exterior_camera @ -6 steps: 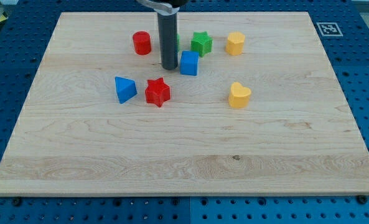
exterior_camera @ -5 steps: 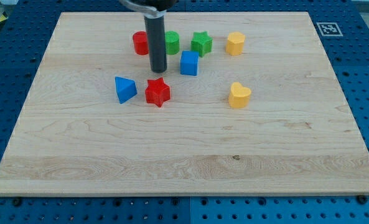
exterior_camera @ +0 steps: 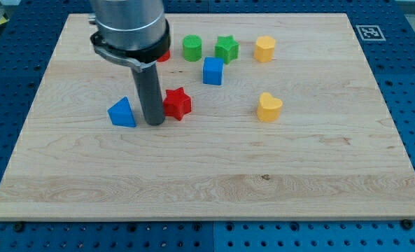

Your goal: Push the triangle and red star in opposite directions

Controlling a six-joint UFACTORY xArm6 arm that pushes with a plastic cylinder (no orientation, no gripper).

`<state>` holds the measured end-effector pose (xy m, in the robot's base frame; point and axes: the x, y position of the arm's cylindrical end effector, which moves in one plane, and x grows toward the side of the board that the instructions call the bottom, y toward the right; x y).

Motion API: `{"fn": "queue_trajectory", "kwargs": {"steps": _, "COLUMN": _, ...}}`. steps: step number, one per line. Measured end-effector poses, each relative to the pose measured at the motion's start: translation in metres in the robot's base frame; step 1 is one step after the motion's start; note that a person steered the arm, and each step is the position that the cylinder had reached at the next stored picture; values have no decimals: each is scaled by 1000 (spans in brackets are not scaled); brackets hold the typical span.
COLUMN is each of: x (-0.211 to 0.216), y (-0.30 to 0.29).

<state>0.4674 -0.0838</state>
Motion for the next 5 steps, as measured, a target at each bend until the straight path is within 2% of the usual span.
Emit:
{"fn": "queue_trajectory", "kwargs": {"steps": 3, "x": -24, "y": 31}}
{"fn": "queue_trajectory", "kwargs": {"steps": 5, "x": -39, "y": 20}}
